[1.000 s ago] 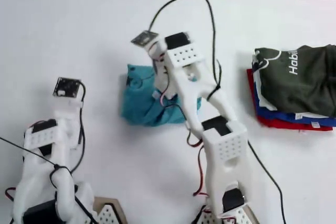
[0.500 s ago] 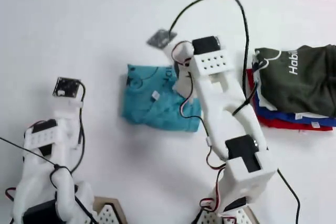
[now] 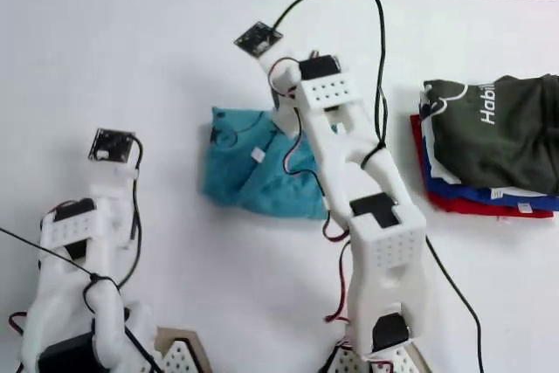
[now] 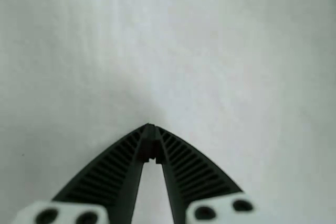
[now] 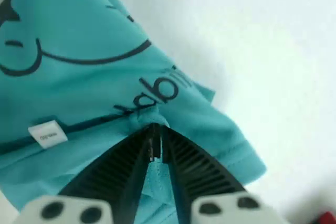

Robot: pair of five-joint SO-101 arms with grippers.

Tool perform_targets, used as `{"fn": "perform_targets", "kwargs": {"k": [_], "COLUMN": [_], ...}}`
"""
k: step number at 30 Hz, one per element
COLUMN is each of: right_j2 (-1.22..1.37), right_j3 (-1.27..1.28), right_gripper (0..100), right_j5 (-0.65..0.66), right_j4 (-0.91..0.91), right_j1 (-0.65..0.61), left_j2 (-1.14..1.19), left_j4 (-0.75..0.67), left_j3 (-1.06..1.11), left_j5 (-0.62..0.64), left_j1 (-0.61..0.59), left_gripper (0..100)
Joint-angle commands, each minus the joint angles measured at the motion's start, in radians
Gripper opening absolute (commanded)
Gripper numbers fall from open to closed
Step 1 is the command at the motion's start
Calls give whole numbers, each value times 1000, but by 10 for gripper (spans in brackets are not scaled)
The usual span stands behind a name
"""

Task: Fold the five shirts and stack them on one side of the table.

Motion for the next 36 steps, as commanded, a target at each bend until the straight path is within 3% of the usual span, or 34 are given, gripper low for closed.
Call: {"fn": "perform_targets", "kwargs": {"k": [1,6,12,25,36], "right_j2": [7,16,18,8,-8], "right_j3": [-155,-238,-166,25,25], "right_gripper": [21,21,21,21,22], "right_j5": [-9,-11,-11,-6,0], "right_j4": [68,177,160,105,364], "right_j1": [-24,-108,-143,-51,-5], "left_j2": [-25,-25,-25,-25,-25], "left_j4": [-15,-15,-15,-15,-17], "left_j3": [-4,-4,-4,-4,-2], "left_j5": [6,6,6,6,6], "left_j1": [-6,-6,-6,-6,-6], "left_gripper": [26,26,26,26,26]}}
